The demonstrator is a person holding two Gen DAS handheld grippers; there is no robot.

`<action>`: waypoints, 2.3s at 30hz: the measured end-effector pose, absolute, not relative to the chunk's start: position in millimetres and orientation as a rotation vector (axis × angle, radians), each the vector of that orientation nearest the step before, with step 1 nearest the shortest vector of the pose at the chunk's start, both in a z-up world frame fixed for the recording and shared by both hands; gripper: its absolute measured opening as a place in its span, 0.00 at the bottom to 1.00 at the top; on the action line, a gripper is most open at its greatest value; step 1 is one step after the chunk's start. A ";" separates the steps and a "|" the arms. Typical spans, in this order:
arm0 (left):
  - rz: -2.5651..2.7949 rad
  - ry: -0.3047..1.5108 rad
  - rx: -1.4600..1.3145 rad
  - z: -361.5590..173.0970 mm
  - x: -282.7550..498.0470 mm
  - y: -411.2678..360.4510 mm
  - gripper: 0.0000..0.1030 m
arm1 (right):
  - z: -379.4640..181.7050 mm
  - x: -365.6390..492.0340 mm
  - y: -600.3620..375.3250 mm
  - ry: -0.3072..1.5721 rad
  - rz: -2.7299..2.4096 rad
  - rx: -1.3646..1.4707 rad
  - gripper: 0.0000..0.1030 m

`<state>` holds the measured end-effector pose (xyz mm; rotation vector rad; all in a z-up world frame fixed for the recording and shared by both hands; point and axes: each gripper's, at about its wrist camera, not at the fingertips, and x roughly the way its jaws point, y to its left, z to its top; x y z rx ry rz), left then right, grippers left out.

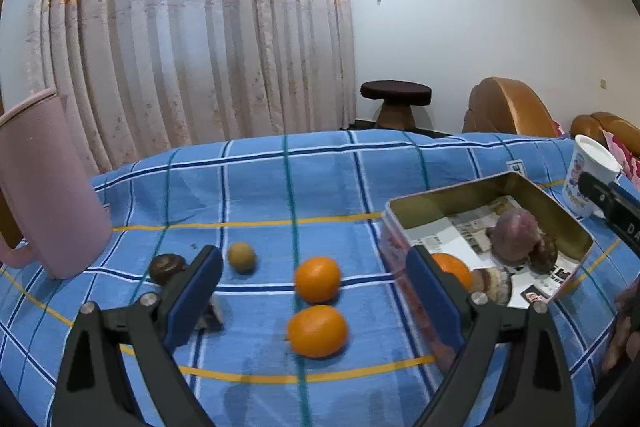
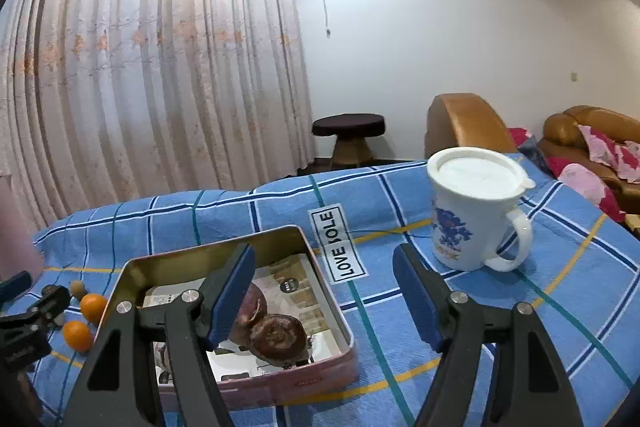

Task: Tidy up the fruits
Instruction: 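Move both grippers back over the remaining fruits on the table, then grasp an orange with the right gripper while the left grasps the sliced brown fruit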

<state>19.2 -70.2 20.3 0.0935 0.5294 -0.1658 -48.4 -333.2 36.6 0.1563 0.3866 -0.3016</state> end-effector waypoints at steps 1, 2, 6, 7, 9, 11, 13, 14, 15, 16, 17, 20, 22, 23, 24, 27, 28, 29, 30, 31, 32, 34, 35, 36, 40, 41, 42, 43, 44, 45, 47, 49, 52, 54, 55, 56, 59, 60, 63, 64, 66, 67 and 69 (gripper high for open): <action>-0.163 0.534 0.089 19.2 20.2 -66.2 0.92 | 36.7 -48.0 -331.5 0.389 -0.306 0.155 0.70; -0.162 0.538 0.088 18.6 20.8 -63.7 0.92 | 36.3 -48.0 -329.6 0.394 -0.306 0.155 0.70; -0.152 0.555 0.087 14.3 24.0 -52.5 0.92 | 35.3 -49.8 -314.1 0.406 -0.284 0.147 0.70; -0.153 0.560 0.085 13.4 24.7 -48.7 0.92 | 35.4 -50.5 -310.0 0.407 -0.279 0.143 0.70; -0.153 0.564 0.080 12.1 25.1 -42.5 0.92 | 35.7 -52.5 -299.7 0.406 -0.261 0.137 0.70; -0.148 0.568 0.077 11.0 26.0 -35.6 0.92 | 35.4 -52.6 -288.9 0.411 -0.246 0.131 0.70; -0.145 0.570 0.074 9.9 26.4 -28.6 0.92 | 34.1 -51.3 -276.5 0.426 -0.225 0.125 0.70; -0.143 0.570 0.075 9.6 26.5 -26.4 0.92 | 33.5 -50.0 -271.1 0.432 -0.217 0.122 0.70; -0.138 0.569 0.075 9.3 26.5 -22.9 0.92 | 33.5 -49.0 -265.5 0.435 -0.210 0.118 0.70; -0.134 0.569 0.074 9.2 26.6 -20.0 0.92 | 33.8 -48.7 -260.5 0.434 -0.205 0.116 0.70; -0.132 0.571 0.070 8.8 26.8 -16.0 0.92 | 33.7 -48.8 -255.1 0.432 -0.197 0.117 0.70; -0.125 0.572 0.070 8.6 27.6 -5.6 0.92 | 31.8 -45.2 -240.1 0.449 -0.179 0.120 0.70; -0.120 0.574 0.075 7.7 29.3 2.1 0.92 | 31.2 -43.7 -231.4 0.454 -0.168 0.127 0.70; -0.119 0.578 0.073 7.3 30.1 5.5 0.92 | 31.3 -42.9 -227.8 0.456 -0.162 0.130 0.70; -0.118 0.584 0.065 6.7 31.6 10.9 0.92 | 30.8 -42.1 -222.7 0.460 -0.155 0.130 0.70; -0.103 0.605 0.038 5.0 36.7 27.7 0.92 | 29.4 -39.8 -208.3 0.469 -0.134 0.122 0.70; -0.089 0.611 0.029 4.8 39.3 36.3 0.92 | 29.0 -38.8 -202.8 0.472 -0.124 0.121 0.70; -0.077 0.613 0.024 4.9 40.9 41.7 0.92 | 28.5 -37.8 -198.1 0.477 -0.115 0.119 0.70; -0.060 0.616 0.017 5.2 43.2 48.6 0.92 | 27.7 -36.4 -192.5 0.484 -0.104 0.115 0.70; -0.044 0.617 0.006 5.5 45.3 57.7 0.92 | 26.7 -35.5 -186.4 0.491 -0.092 0.111 0.70; -0.035 0.617 -0.003 6.1 46.8 63.7 0.92 | 25.8 -34.3 -180.6 0.498 -0.079 0.107 0.70; -0.012 0.620 -0.020 7.0 50.4 76.5 0.92 | 23.9 -31.0 -166.3 0.515 -0.047 0.095 0.70; 0.002 0.625 -0.027 6.8 53.3 83.9 0.92 | 22.9 -29.6 -160.3 0.523 -0.035 0.089 0.70; 0.009 0.628 -0.034 6.5 54.9 88.7 0.92 | 21.5 -27.5 -152.6 0.534 -0.020 0.083 0.70; 0.036 0.632 -0.050 6.4 58.3 104.9 0.92 | 14.1 -12.4 -122.8 0.595 0.037 0.048 0.70; 0.040 0.632 -0.051 6.2 59.1 107.0 0.92 | 11.4 -7.0 -116.4 0.618 0.046 0.035 0.70; 0.042 0.631 -0.050 6.1 59.6 109.2 0.92 | 7.4 0.8 -109.1 0.652 0.059 0.027 0.70; 0.043 0.631 -0.049 6.0 59.8 110.9 0.92 | 5.1 5.8 -105.4 0.674 0.066 0.027 0.70; 0.045 0.632 -0.048 6.2 60.4 111.8 0.92 | 2.8 9.9 -103.0 0.693 0.070 0.027 0.70; 0.047 0.633 -0.048 6.4 60.8 113.4 0.92 | 0.4 14.8 -99.9 0.713 0.072 0.023 0.70; 0.047 0.639 -0.053 6.9 62.9 115.7 0.92 | -3.1 22.7 -94.0 0.744 0.072 0.011 0.70; 0.047 0.643 -0.056 7.2 63.2 117.6 0.92 | -7.9 30.9 -89.5 0.782 0.073 -0.005 0.70; 0.042 0.644 -0.056 8.2 63.5 119.0 0.92 | -16.4 39.5 -89.5 0.850 0.067 -0.007 0.65; 0.032 0.642 -0.049 8.5 62.3 117.5 0.92 | -21.7 43.8 -93.1 0.887 0.066 0.014 0.61; 0.021 0.642 -0.040 8.6 61.8 115.4 0.92 | -23.4 45.2 -94.6 0.899 0.069 0.018 0.53; 0.010 0.642 -0.026 8.4 61.4 112.3 0.92 | -22.8 44.8 -94.2 0.895 0.073 0.011 0.46; -0.002 0.631 0.010 8.2 59.3 105.7 0.92 | -22.6 43.5 -91.0 0.893 0.085 -0.017 0.44; -0.003 0.628 0.020 8.2 59.1 104.4 0.92 | -22.4 42.0 -90.7 0.891 0.096 -0.015 0.44; 0.006 0.624 0.020 8.2 59.4 106.2 0.92 | -16.6 33.7 -91.5 0.856 0.146 0.020 0.44; 0.001 0.620 0.008 8.5 59.2 108.1 0.92 | -13.1 30.0 -92.9 0.831 0.148 0.022 0.44; -0.032 0.606 -0.014 9.9 57.0 108.1 0.92 | -3.4 19.4 -96.9 0.773 0.151 0.015 0.44; -0.064 0.603 -0.018 9.8 55.9 104.6 0.91 | -1.1 14.7 -98.4 0.755 0.154 0.018 0.44; -0.116 0.600 -0.003 8.1 53.8 94.1 0.91 | 6.2 2.5 -105.8 0.708 0.145 0.017 0.44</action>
